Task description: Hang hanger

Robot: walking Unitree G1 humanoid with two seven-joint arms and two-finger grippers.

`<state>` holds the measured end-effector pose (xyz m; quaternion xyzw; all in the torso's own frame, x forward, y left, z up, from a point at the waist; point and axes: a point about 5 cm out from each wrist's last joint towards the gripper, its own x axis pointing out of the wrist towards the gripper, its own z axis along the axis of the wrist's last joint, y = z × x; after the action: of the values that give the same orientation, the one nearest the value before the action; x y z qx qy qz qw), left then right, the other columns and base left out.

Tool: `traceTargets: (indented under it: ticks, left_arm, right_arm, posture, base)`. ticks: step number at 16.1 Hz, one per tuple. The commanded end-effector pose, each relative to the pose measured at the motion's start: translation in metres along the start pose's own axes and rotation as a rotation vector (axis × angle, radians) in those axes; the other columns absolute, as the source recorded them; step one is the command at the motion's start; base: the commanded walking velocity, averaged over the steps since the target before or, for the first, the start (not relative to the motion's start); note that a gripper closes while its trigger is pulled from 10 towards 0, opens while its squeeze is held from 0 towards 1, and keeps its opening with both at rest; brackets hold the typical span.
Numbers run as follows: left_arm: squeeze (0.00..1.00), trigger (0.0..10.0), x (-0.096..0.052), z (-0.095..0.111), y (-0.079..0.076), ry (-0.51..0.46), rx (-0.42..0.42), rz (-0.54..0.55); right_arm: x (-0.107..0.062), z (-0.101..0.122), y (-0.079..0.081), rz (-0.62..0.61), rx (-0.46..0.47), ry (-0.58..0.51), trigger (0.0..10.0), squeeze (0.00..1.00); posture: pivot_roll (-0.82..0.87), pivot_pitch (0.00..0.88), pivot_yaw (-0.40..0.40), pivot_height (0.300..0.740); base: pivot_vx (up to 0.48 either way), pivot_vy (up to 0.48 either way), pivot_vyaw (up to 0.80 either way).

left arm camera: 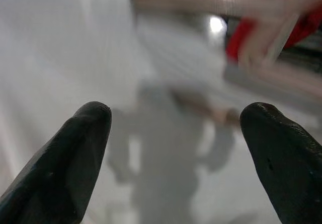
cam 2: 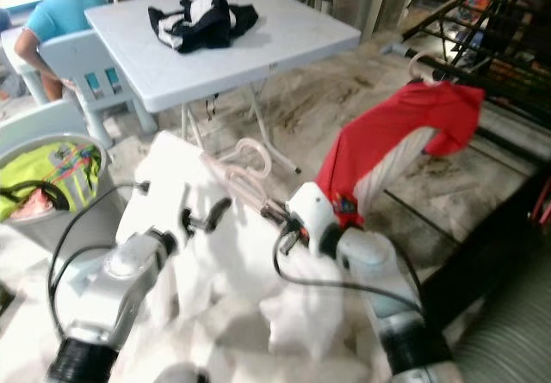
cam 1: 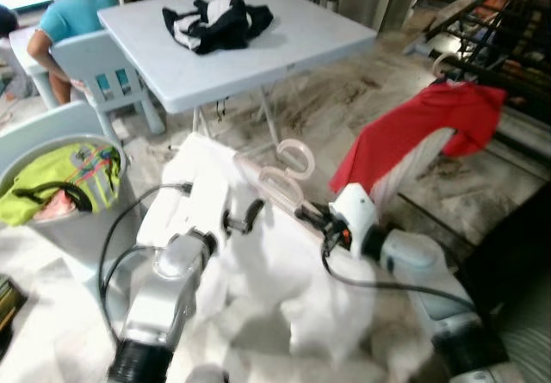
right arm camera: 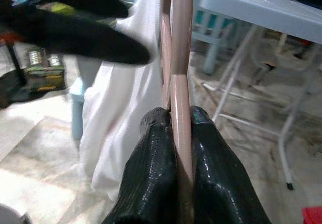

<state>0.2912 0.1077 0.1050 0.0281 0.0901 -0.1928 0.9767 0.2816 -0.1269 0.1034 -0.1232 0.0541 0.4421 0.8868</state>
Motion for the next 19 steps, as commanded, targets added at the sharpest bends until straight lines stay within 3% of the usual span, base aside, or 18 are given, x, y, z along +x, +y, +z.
traceTargets:
  ticks: [1, 3, 6, 11, 12, 13, 14, 17, 19]
  left_arm:
    - [0.00, 10.0, 0.001, -0.002, 0.004, 0.006, 0.011, 0.018]
    - [0.00, 10.0, 0.005, 0.001, 0.000, -0.011, 0.021, 0.004]
    - [0.00, 10.0, 0.010, 0.000, 0.002, -0.005, 0.034, 0.023]
    - [0.00, 10.0, 0.010, 0.005, 0.025, -0.056, 0.045, 0.131]
    - [0.00, 4.7, 0.010, 0.007, 0.026, -0.066, 0.053, 0.134]
    - [0.00, 0.5, 0.011, 0.008, 0.028, -0.071, 0.059, 0.144]
    - [0.00, 0.0, 0.011, 0.006, 0.030, -0.058, 0.063, 0.150]
    - [0.00, 0.0, 0.010, 0.004, 0.042, -0.049, 0.076, 0.187]
    - [0.00, 0.0, 0.009, 0.002, 0.046, -0.036, 0.086, 0.199]
  right_arm:
    - [0.005, 0.020, 0.000, 0.026, -0.032, -0.084, 10.0, 0.00]
    - [0.003, 0.024, 0.006, 0.063, -0.001, -0.089, 10.0, 0.00]
    - [-0.002, 0.023, 0.012, 0.106, 0.007, -0.075, 10.0, 0.00]
    - [-0.012, 0.018, 0.008, 0.126, 0.008, -0.019, 10.0, 0.00]
    - [-0.012, 0.016, 0.007, 0.114, 0.006, -0.009, 10.0, 0.00]
    - [-0.012, 0.014, 0.006, 0.110, 0.006, -0.001, 10.0, 0.00]
    - [-0.013, 0.011, 0.006, 0.113, -0.009, 0.017, 10.0, 0.00]
    - [-0.020, 0.002, 0.003, 0.096, -0.010, 0.059, 10.0, 0.00]
    - [-0.021, -0.003, -0.007, 0.033, -0.042, 0.104, 10.0, 0.00]
  posture:
    - [-0.01, 0.001, -0.020, 0.740]
    - [-0.01, 0.000, -0.016, 0.740]
    - [-0.02, 0.000, -0.011, 0.740]
    - [-0.02, 0.000, -0.010, 0.740]
    - [-0.02, 0.000, -0.010, 0.740]
    - [-0.02, 0.000, -0.010, 0.740]
    - [-0.02, 0.008, -0.009, 0.740]
    - [-0.02, 0.008, -0.010, 0.740]
    - [-0.02, 0.011, -0.011, 0.740]
  base:
    - [0.000, 0.000, 0.79]
    - [0.000, 0.000, 0.77]
    - [0.000, 0.000, 0.00]
    - [0.000, 0.000, 0.00]
    - [0.000, 0.000, 0.00]
    - [0.000, 0.000, 0.00]
    - [0.000, 0.000, 0.00]
    - [0.000, 0.000, 0.00]
    - [0.000, 0.000, 0.00]
